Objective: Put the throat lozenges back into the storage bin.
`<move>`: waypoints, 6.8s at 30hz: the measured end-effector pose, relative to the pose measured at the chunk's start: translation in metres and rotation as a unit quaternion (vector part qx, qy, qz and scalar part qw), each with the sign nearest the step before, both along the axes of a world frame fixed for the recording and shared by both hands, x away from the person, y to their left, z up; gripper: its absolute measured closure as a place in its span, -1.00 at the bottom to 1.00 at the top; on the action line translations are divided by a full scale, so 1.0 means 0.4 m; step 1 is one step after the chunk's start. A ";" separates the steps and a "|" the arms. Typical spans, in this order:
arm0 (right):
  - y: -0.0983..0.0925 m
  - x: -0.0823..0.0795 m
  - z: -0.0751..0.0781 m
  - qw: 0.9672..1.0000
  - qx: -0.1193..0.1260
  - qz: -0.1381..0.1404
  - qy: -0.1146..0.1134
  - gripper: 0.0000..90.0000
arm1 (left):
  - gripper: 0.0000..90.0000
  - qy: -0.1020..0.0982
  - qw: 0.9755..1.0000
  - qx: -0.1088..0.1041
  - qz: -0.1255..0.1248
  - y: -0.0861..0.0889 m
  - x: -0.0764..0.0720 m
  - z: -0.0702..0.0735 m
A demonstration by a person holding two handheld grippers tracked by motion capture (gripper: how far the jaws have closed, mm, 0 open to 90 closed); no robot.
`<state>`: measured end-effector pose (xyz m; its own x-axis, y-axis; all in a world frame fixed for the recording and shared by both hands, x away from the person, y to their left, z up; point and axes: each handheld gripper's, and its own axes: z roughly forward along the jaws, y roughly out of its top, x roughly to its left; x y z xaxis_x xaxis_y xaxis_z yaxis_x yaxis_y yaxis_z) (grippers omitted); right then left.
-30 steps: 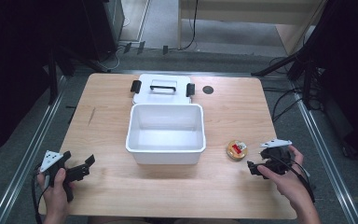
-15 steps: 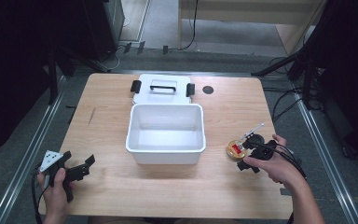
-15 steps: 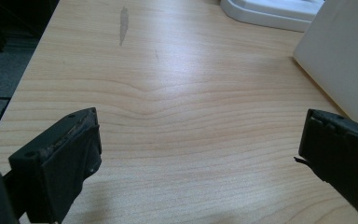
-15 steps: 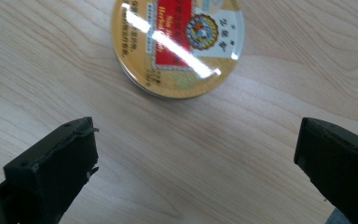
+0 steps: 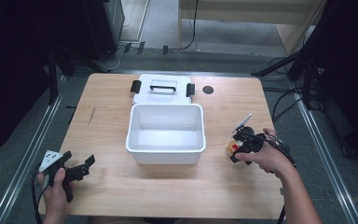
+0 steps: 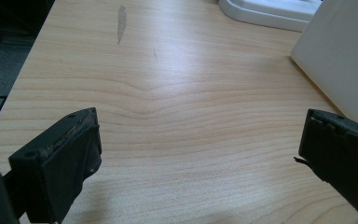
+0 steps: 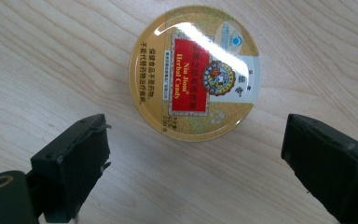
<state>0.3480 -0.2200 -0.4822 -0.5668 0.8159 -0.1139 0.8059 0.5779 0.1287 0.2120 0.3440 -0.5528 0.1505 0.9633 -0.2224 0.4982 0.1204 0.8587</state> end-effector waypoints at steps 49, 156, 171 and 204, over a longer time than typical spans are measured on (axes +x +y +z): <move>0.016 0.052 -0.043 0.998 0.017 -0.054 0.033 -0.55 | -1.00 0.001 1.000 0.002 -0.004 -0.002 -0.003 0.000; 0.388 0.084 0.278 0.962 0.027 0.269 -0.030 -0.55 | -1.00 0.003 1.000 -0.008 -0.008 0.002 0.000 -0.001; 0.408 0.090 0.230 0.956 0.028 0.291 -0.025 -0.55 | -1.00 0.004 1.000 -0.009 -0.008 0.002 0.001 -0.001; 0.426 0.081 0.121 0.941 -0.017 0.338 -0.007 -0.55 | -1.00 0.007 1.000 -0.009 -0.009 0.003 0.001 0.000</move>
<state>0.3805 -0.0498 -0.4338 -0.9531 0.2661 -0.1441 0.2521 0.9616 0.1080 0.2124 0.3452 -0.5530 0.1649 0.9564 -0.2410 0.5129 0.1255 0.8492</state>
